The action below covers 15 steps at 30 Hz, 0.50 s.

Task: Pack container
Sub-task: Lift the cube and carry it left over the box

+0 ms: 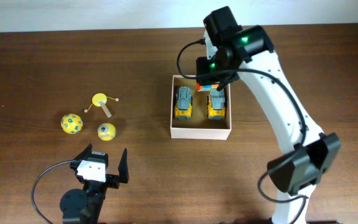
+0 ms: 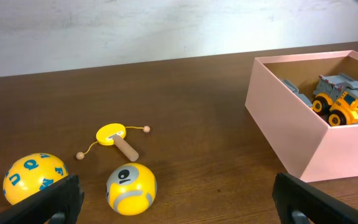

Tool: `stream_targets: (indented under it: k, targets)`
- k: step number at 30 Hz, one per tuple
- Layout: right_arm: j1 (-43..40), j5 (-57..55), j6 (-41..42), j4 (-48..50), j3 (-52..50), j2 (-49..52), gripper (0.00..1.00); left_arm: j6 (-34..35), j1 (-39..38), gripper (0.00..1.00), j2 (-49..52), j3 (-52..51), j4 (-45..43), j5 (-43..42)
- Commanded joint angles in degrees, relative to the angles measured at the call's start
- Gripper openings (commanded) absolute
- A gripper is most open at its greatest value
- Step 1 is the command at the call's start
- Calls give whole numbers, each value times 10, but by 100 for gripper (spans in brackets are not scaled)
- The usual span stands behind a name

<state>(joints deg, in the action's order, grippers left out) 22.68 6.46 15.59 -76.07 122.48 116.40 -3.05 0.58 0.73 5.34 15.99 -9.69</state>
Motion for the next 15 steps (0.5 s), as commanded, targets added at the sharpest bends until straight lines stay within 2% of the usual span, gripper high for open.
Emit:
stream_targets:
  k: [1,15]
  targets:
    - [3,-18,10,7,11,24,40,-9,3,99,-4,-3,-1,-6]
    - [6,-28,10,44,11,104,39,-9,3,99,-4,-3,-1,-6]
